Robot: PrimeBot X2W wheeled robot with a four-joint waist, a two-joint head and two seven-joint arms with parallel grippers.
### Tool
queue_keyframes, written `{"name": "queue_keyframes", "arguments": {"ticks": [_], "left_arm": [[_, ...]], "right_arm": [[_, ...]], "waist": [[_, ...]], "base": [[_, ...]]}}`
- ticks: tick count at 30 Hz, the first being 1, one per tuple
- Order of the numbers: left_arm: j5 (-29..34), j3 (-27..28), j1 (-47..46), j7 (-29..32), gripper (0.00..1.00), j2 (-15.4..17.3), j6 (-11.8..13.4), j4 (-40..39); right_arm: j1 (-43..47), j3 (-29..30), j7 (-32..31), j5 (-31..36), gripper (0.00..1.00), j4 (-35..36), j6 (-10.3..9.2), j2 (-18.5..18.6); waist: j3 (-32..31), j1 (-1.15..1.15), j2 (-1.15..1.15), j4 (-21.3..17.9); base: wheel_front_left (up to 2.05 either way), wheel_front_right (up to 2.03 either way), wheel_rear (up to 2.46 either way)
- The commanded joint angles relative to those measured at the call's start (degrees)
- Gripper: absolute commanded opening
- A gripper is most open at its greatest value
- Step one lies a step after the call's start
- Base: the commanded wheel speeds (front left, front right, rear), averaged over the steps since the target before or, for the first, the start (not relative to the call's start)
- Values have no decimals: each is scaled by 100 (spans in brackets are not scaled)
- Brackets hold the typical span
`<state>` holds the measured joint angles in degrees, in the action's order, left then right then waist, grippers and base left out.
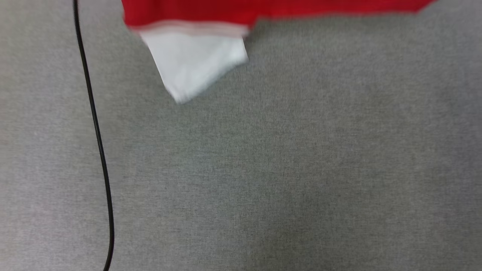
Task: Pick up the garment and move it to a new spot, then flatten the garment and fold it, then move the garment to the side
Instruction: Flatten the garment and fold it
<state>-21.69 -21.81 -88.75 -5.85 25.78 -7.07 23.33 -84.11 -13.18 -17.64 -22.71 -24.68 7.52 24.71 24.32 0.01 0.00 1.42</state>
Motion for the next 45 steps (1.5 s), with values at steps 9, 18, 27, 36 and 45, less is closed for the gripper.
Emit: {"name": "queue_keyframes", "arguments": {"ticks": [9, 18, 27, 36, 45], "left_arm": [[-28, -321, -1724, -429, 0, -75, -31, 1160], [-463, -930, -2069, -654, 0, 147, -35, 1595], [-1057, -1180, -1302, -897, 0, 303, -35, 1796], [-1359, -995, 281, -944, 0, 424, -14, 1238], [-1247, -421, 3236, -941, 0, 361, 335, -145]], "right_arm": [[-1633, -71, 525, 343, 0, -1178, -6, -322], [-2268, -400, 929, 310, 0, -2209, -6, -477], [-1734, -1119, 1298, -165, 0, -2812, -6, -386], [-361, -2036, 1586, -1006, 0, -2544, -6, -206], [1605, -2952, 1777, -1880, 0, -1844, -6, 367]], "waist": [[546, -1, 0, -29], [903, -1, 0, -1], [1059, -1, 0, 53], [802, -1, 0, 50], [87, -1, 0, 88]], "base": [[0, 0, 0], [0, 0, 0], [0, 0, 0], [0, 0, 0], [0, 0, 0]]}}
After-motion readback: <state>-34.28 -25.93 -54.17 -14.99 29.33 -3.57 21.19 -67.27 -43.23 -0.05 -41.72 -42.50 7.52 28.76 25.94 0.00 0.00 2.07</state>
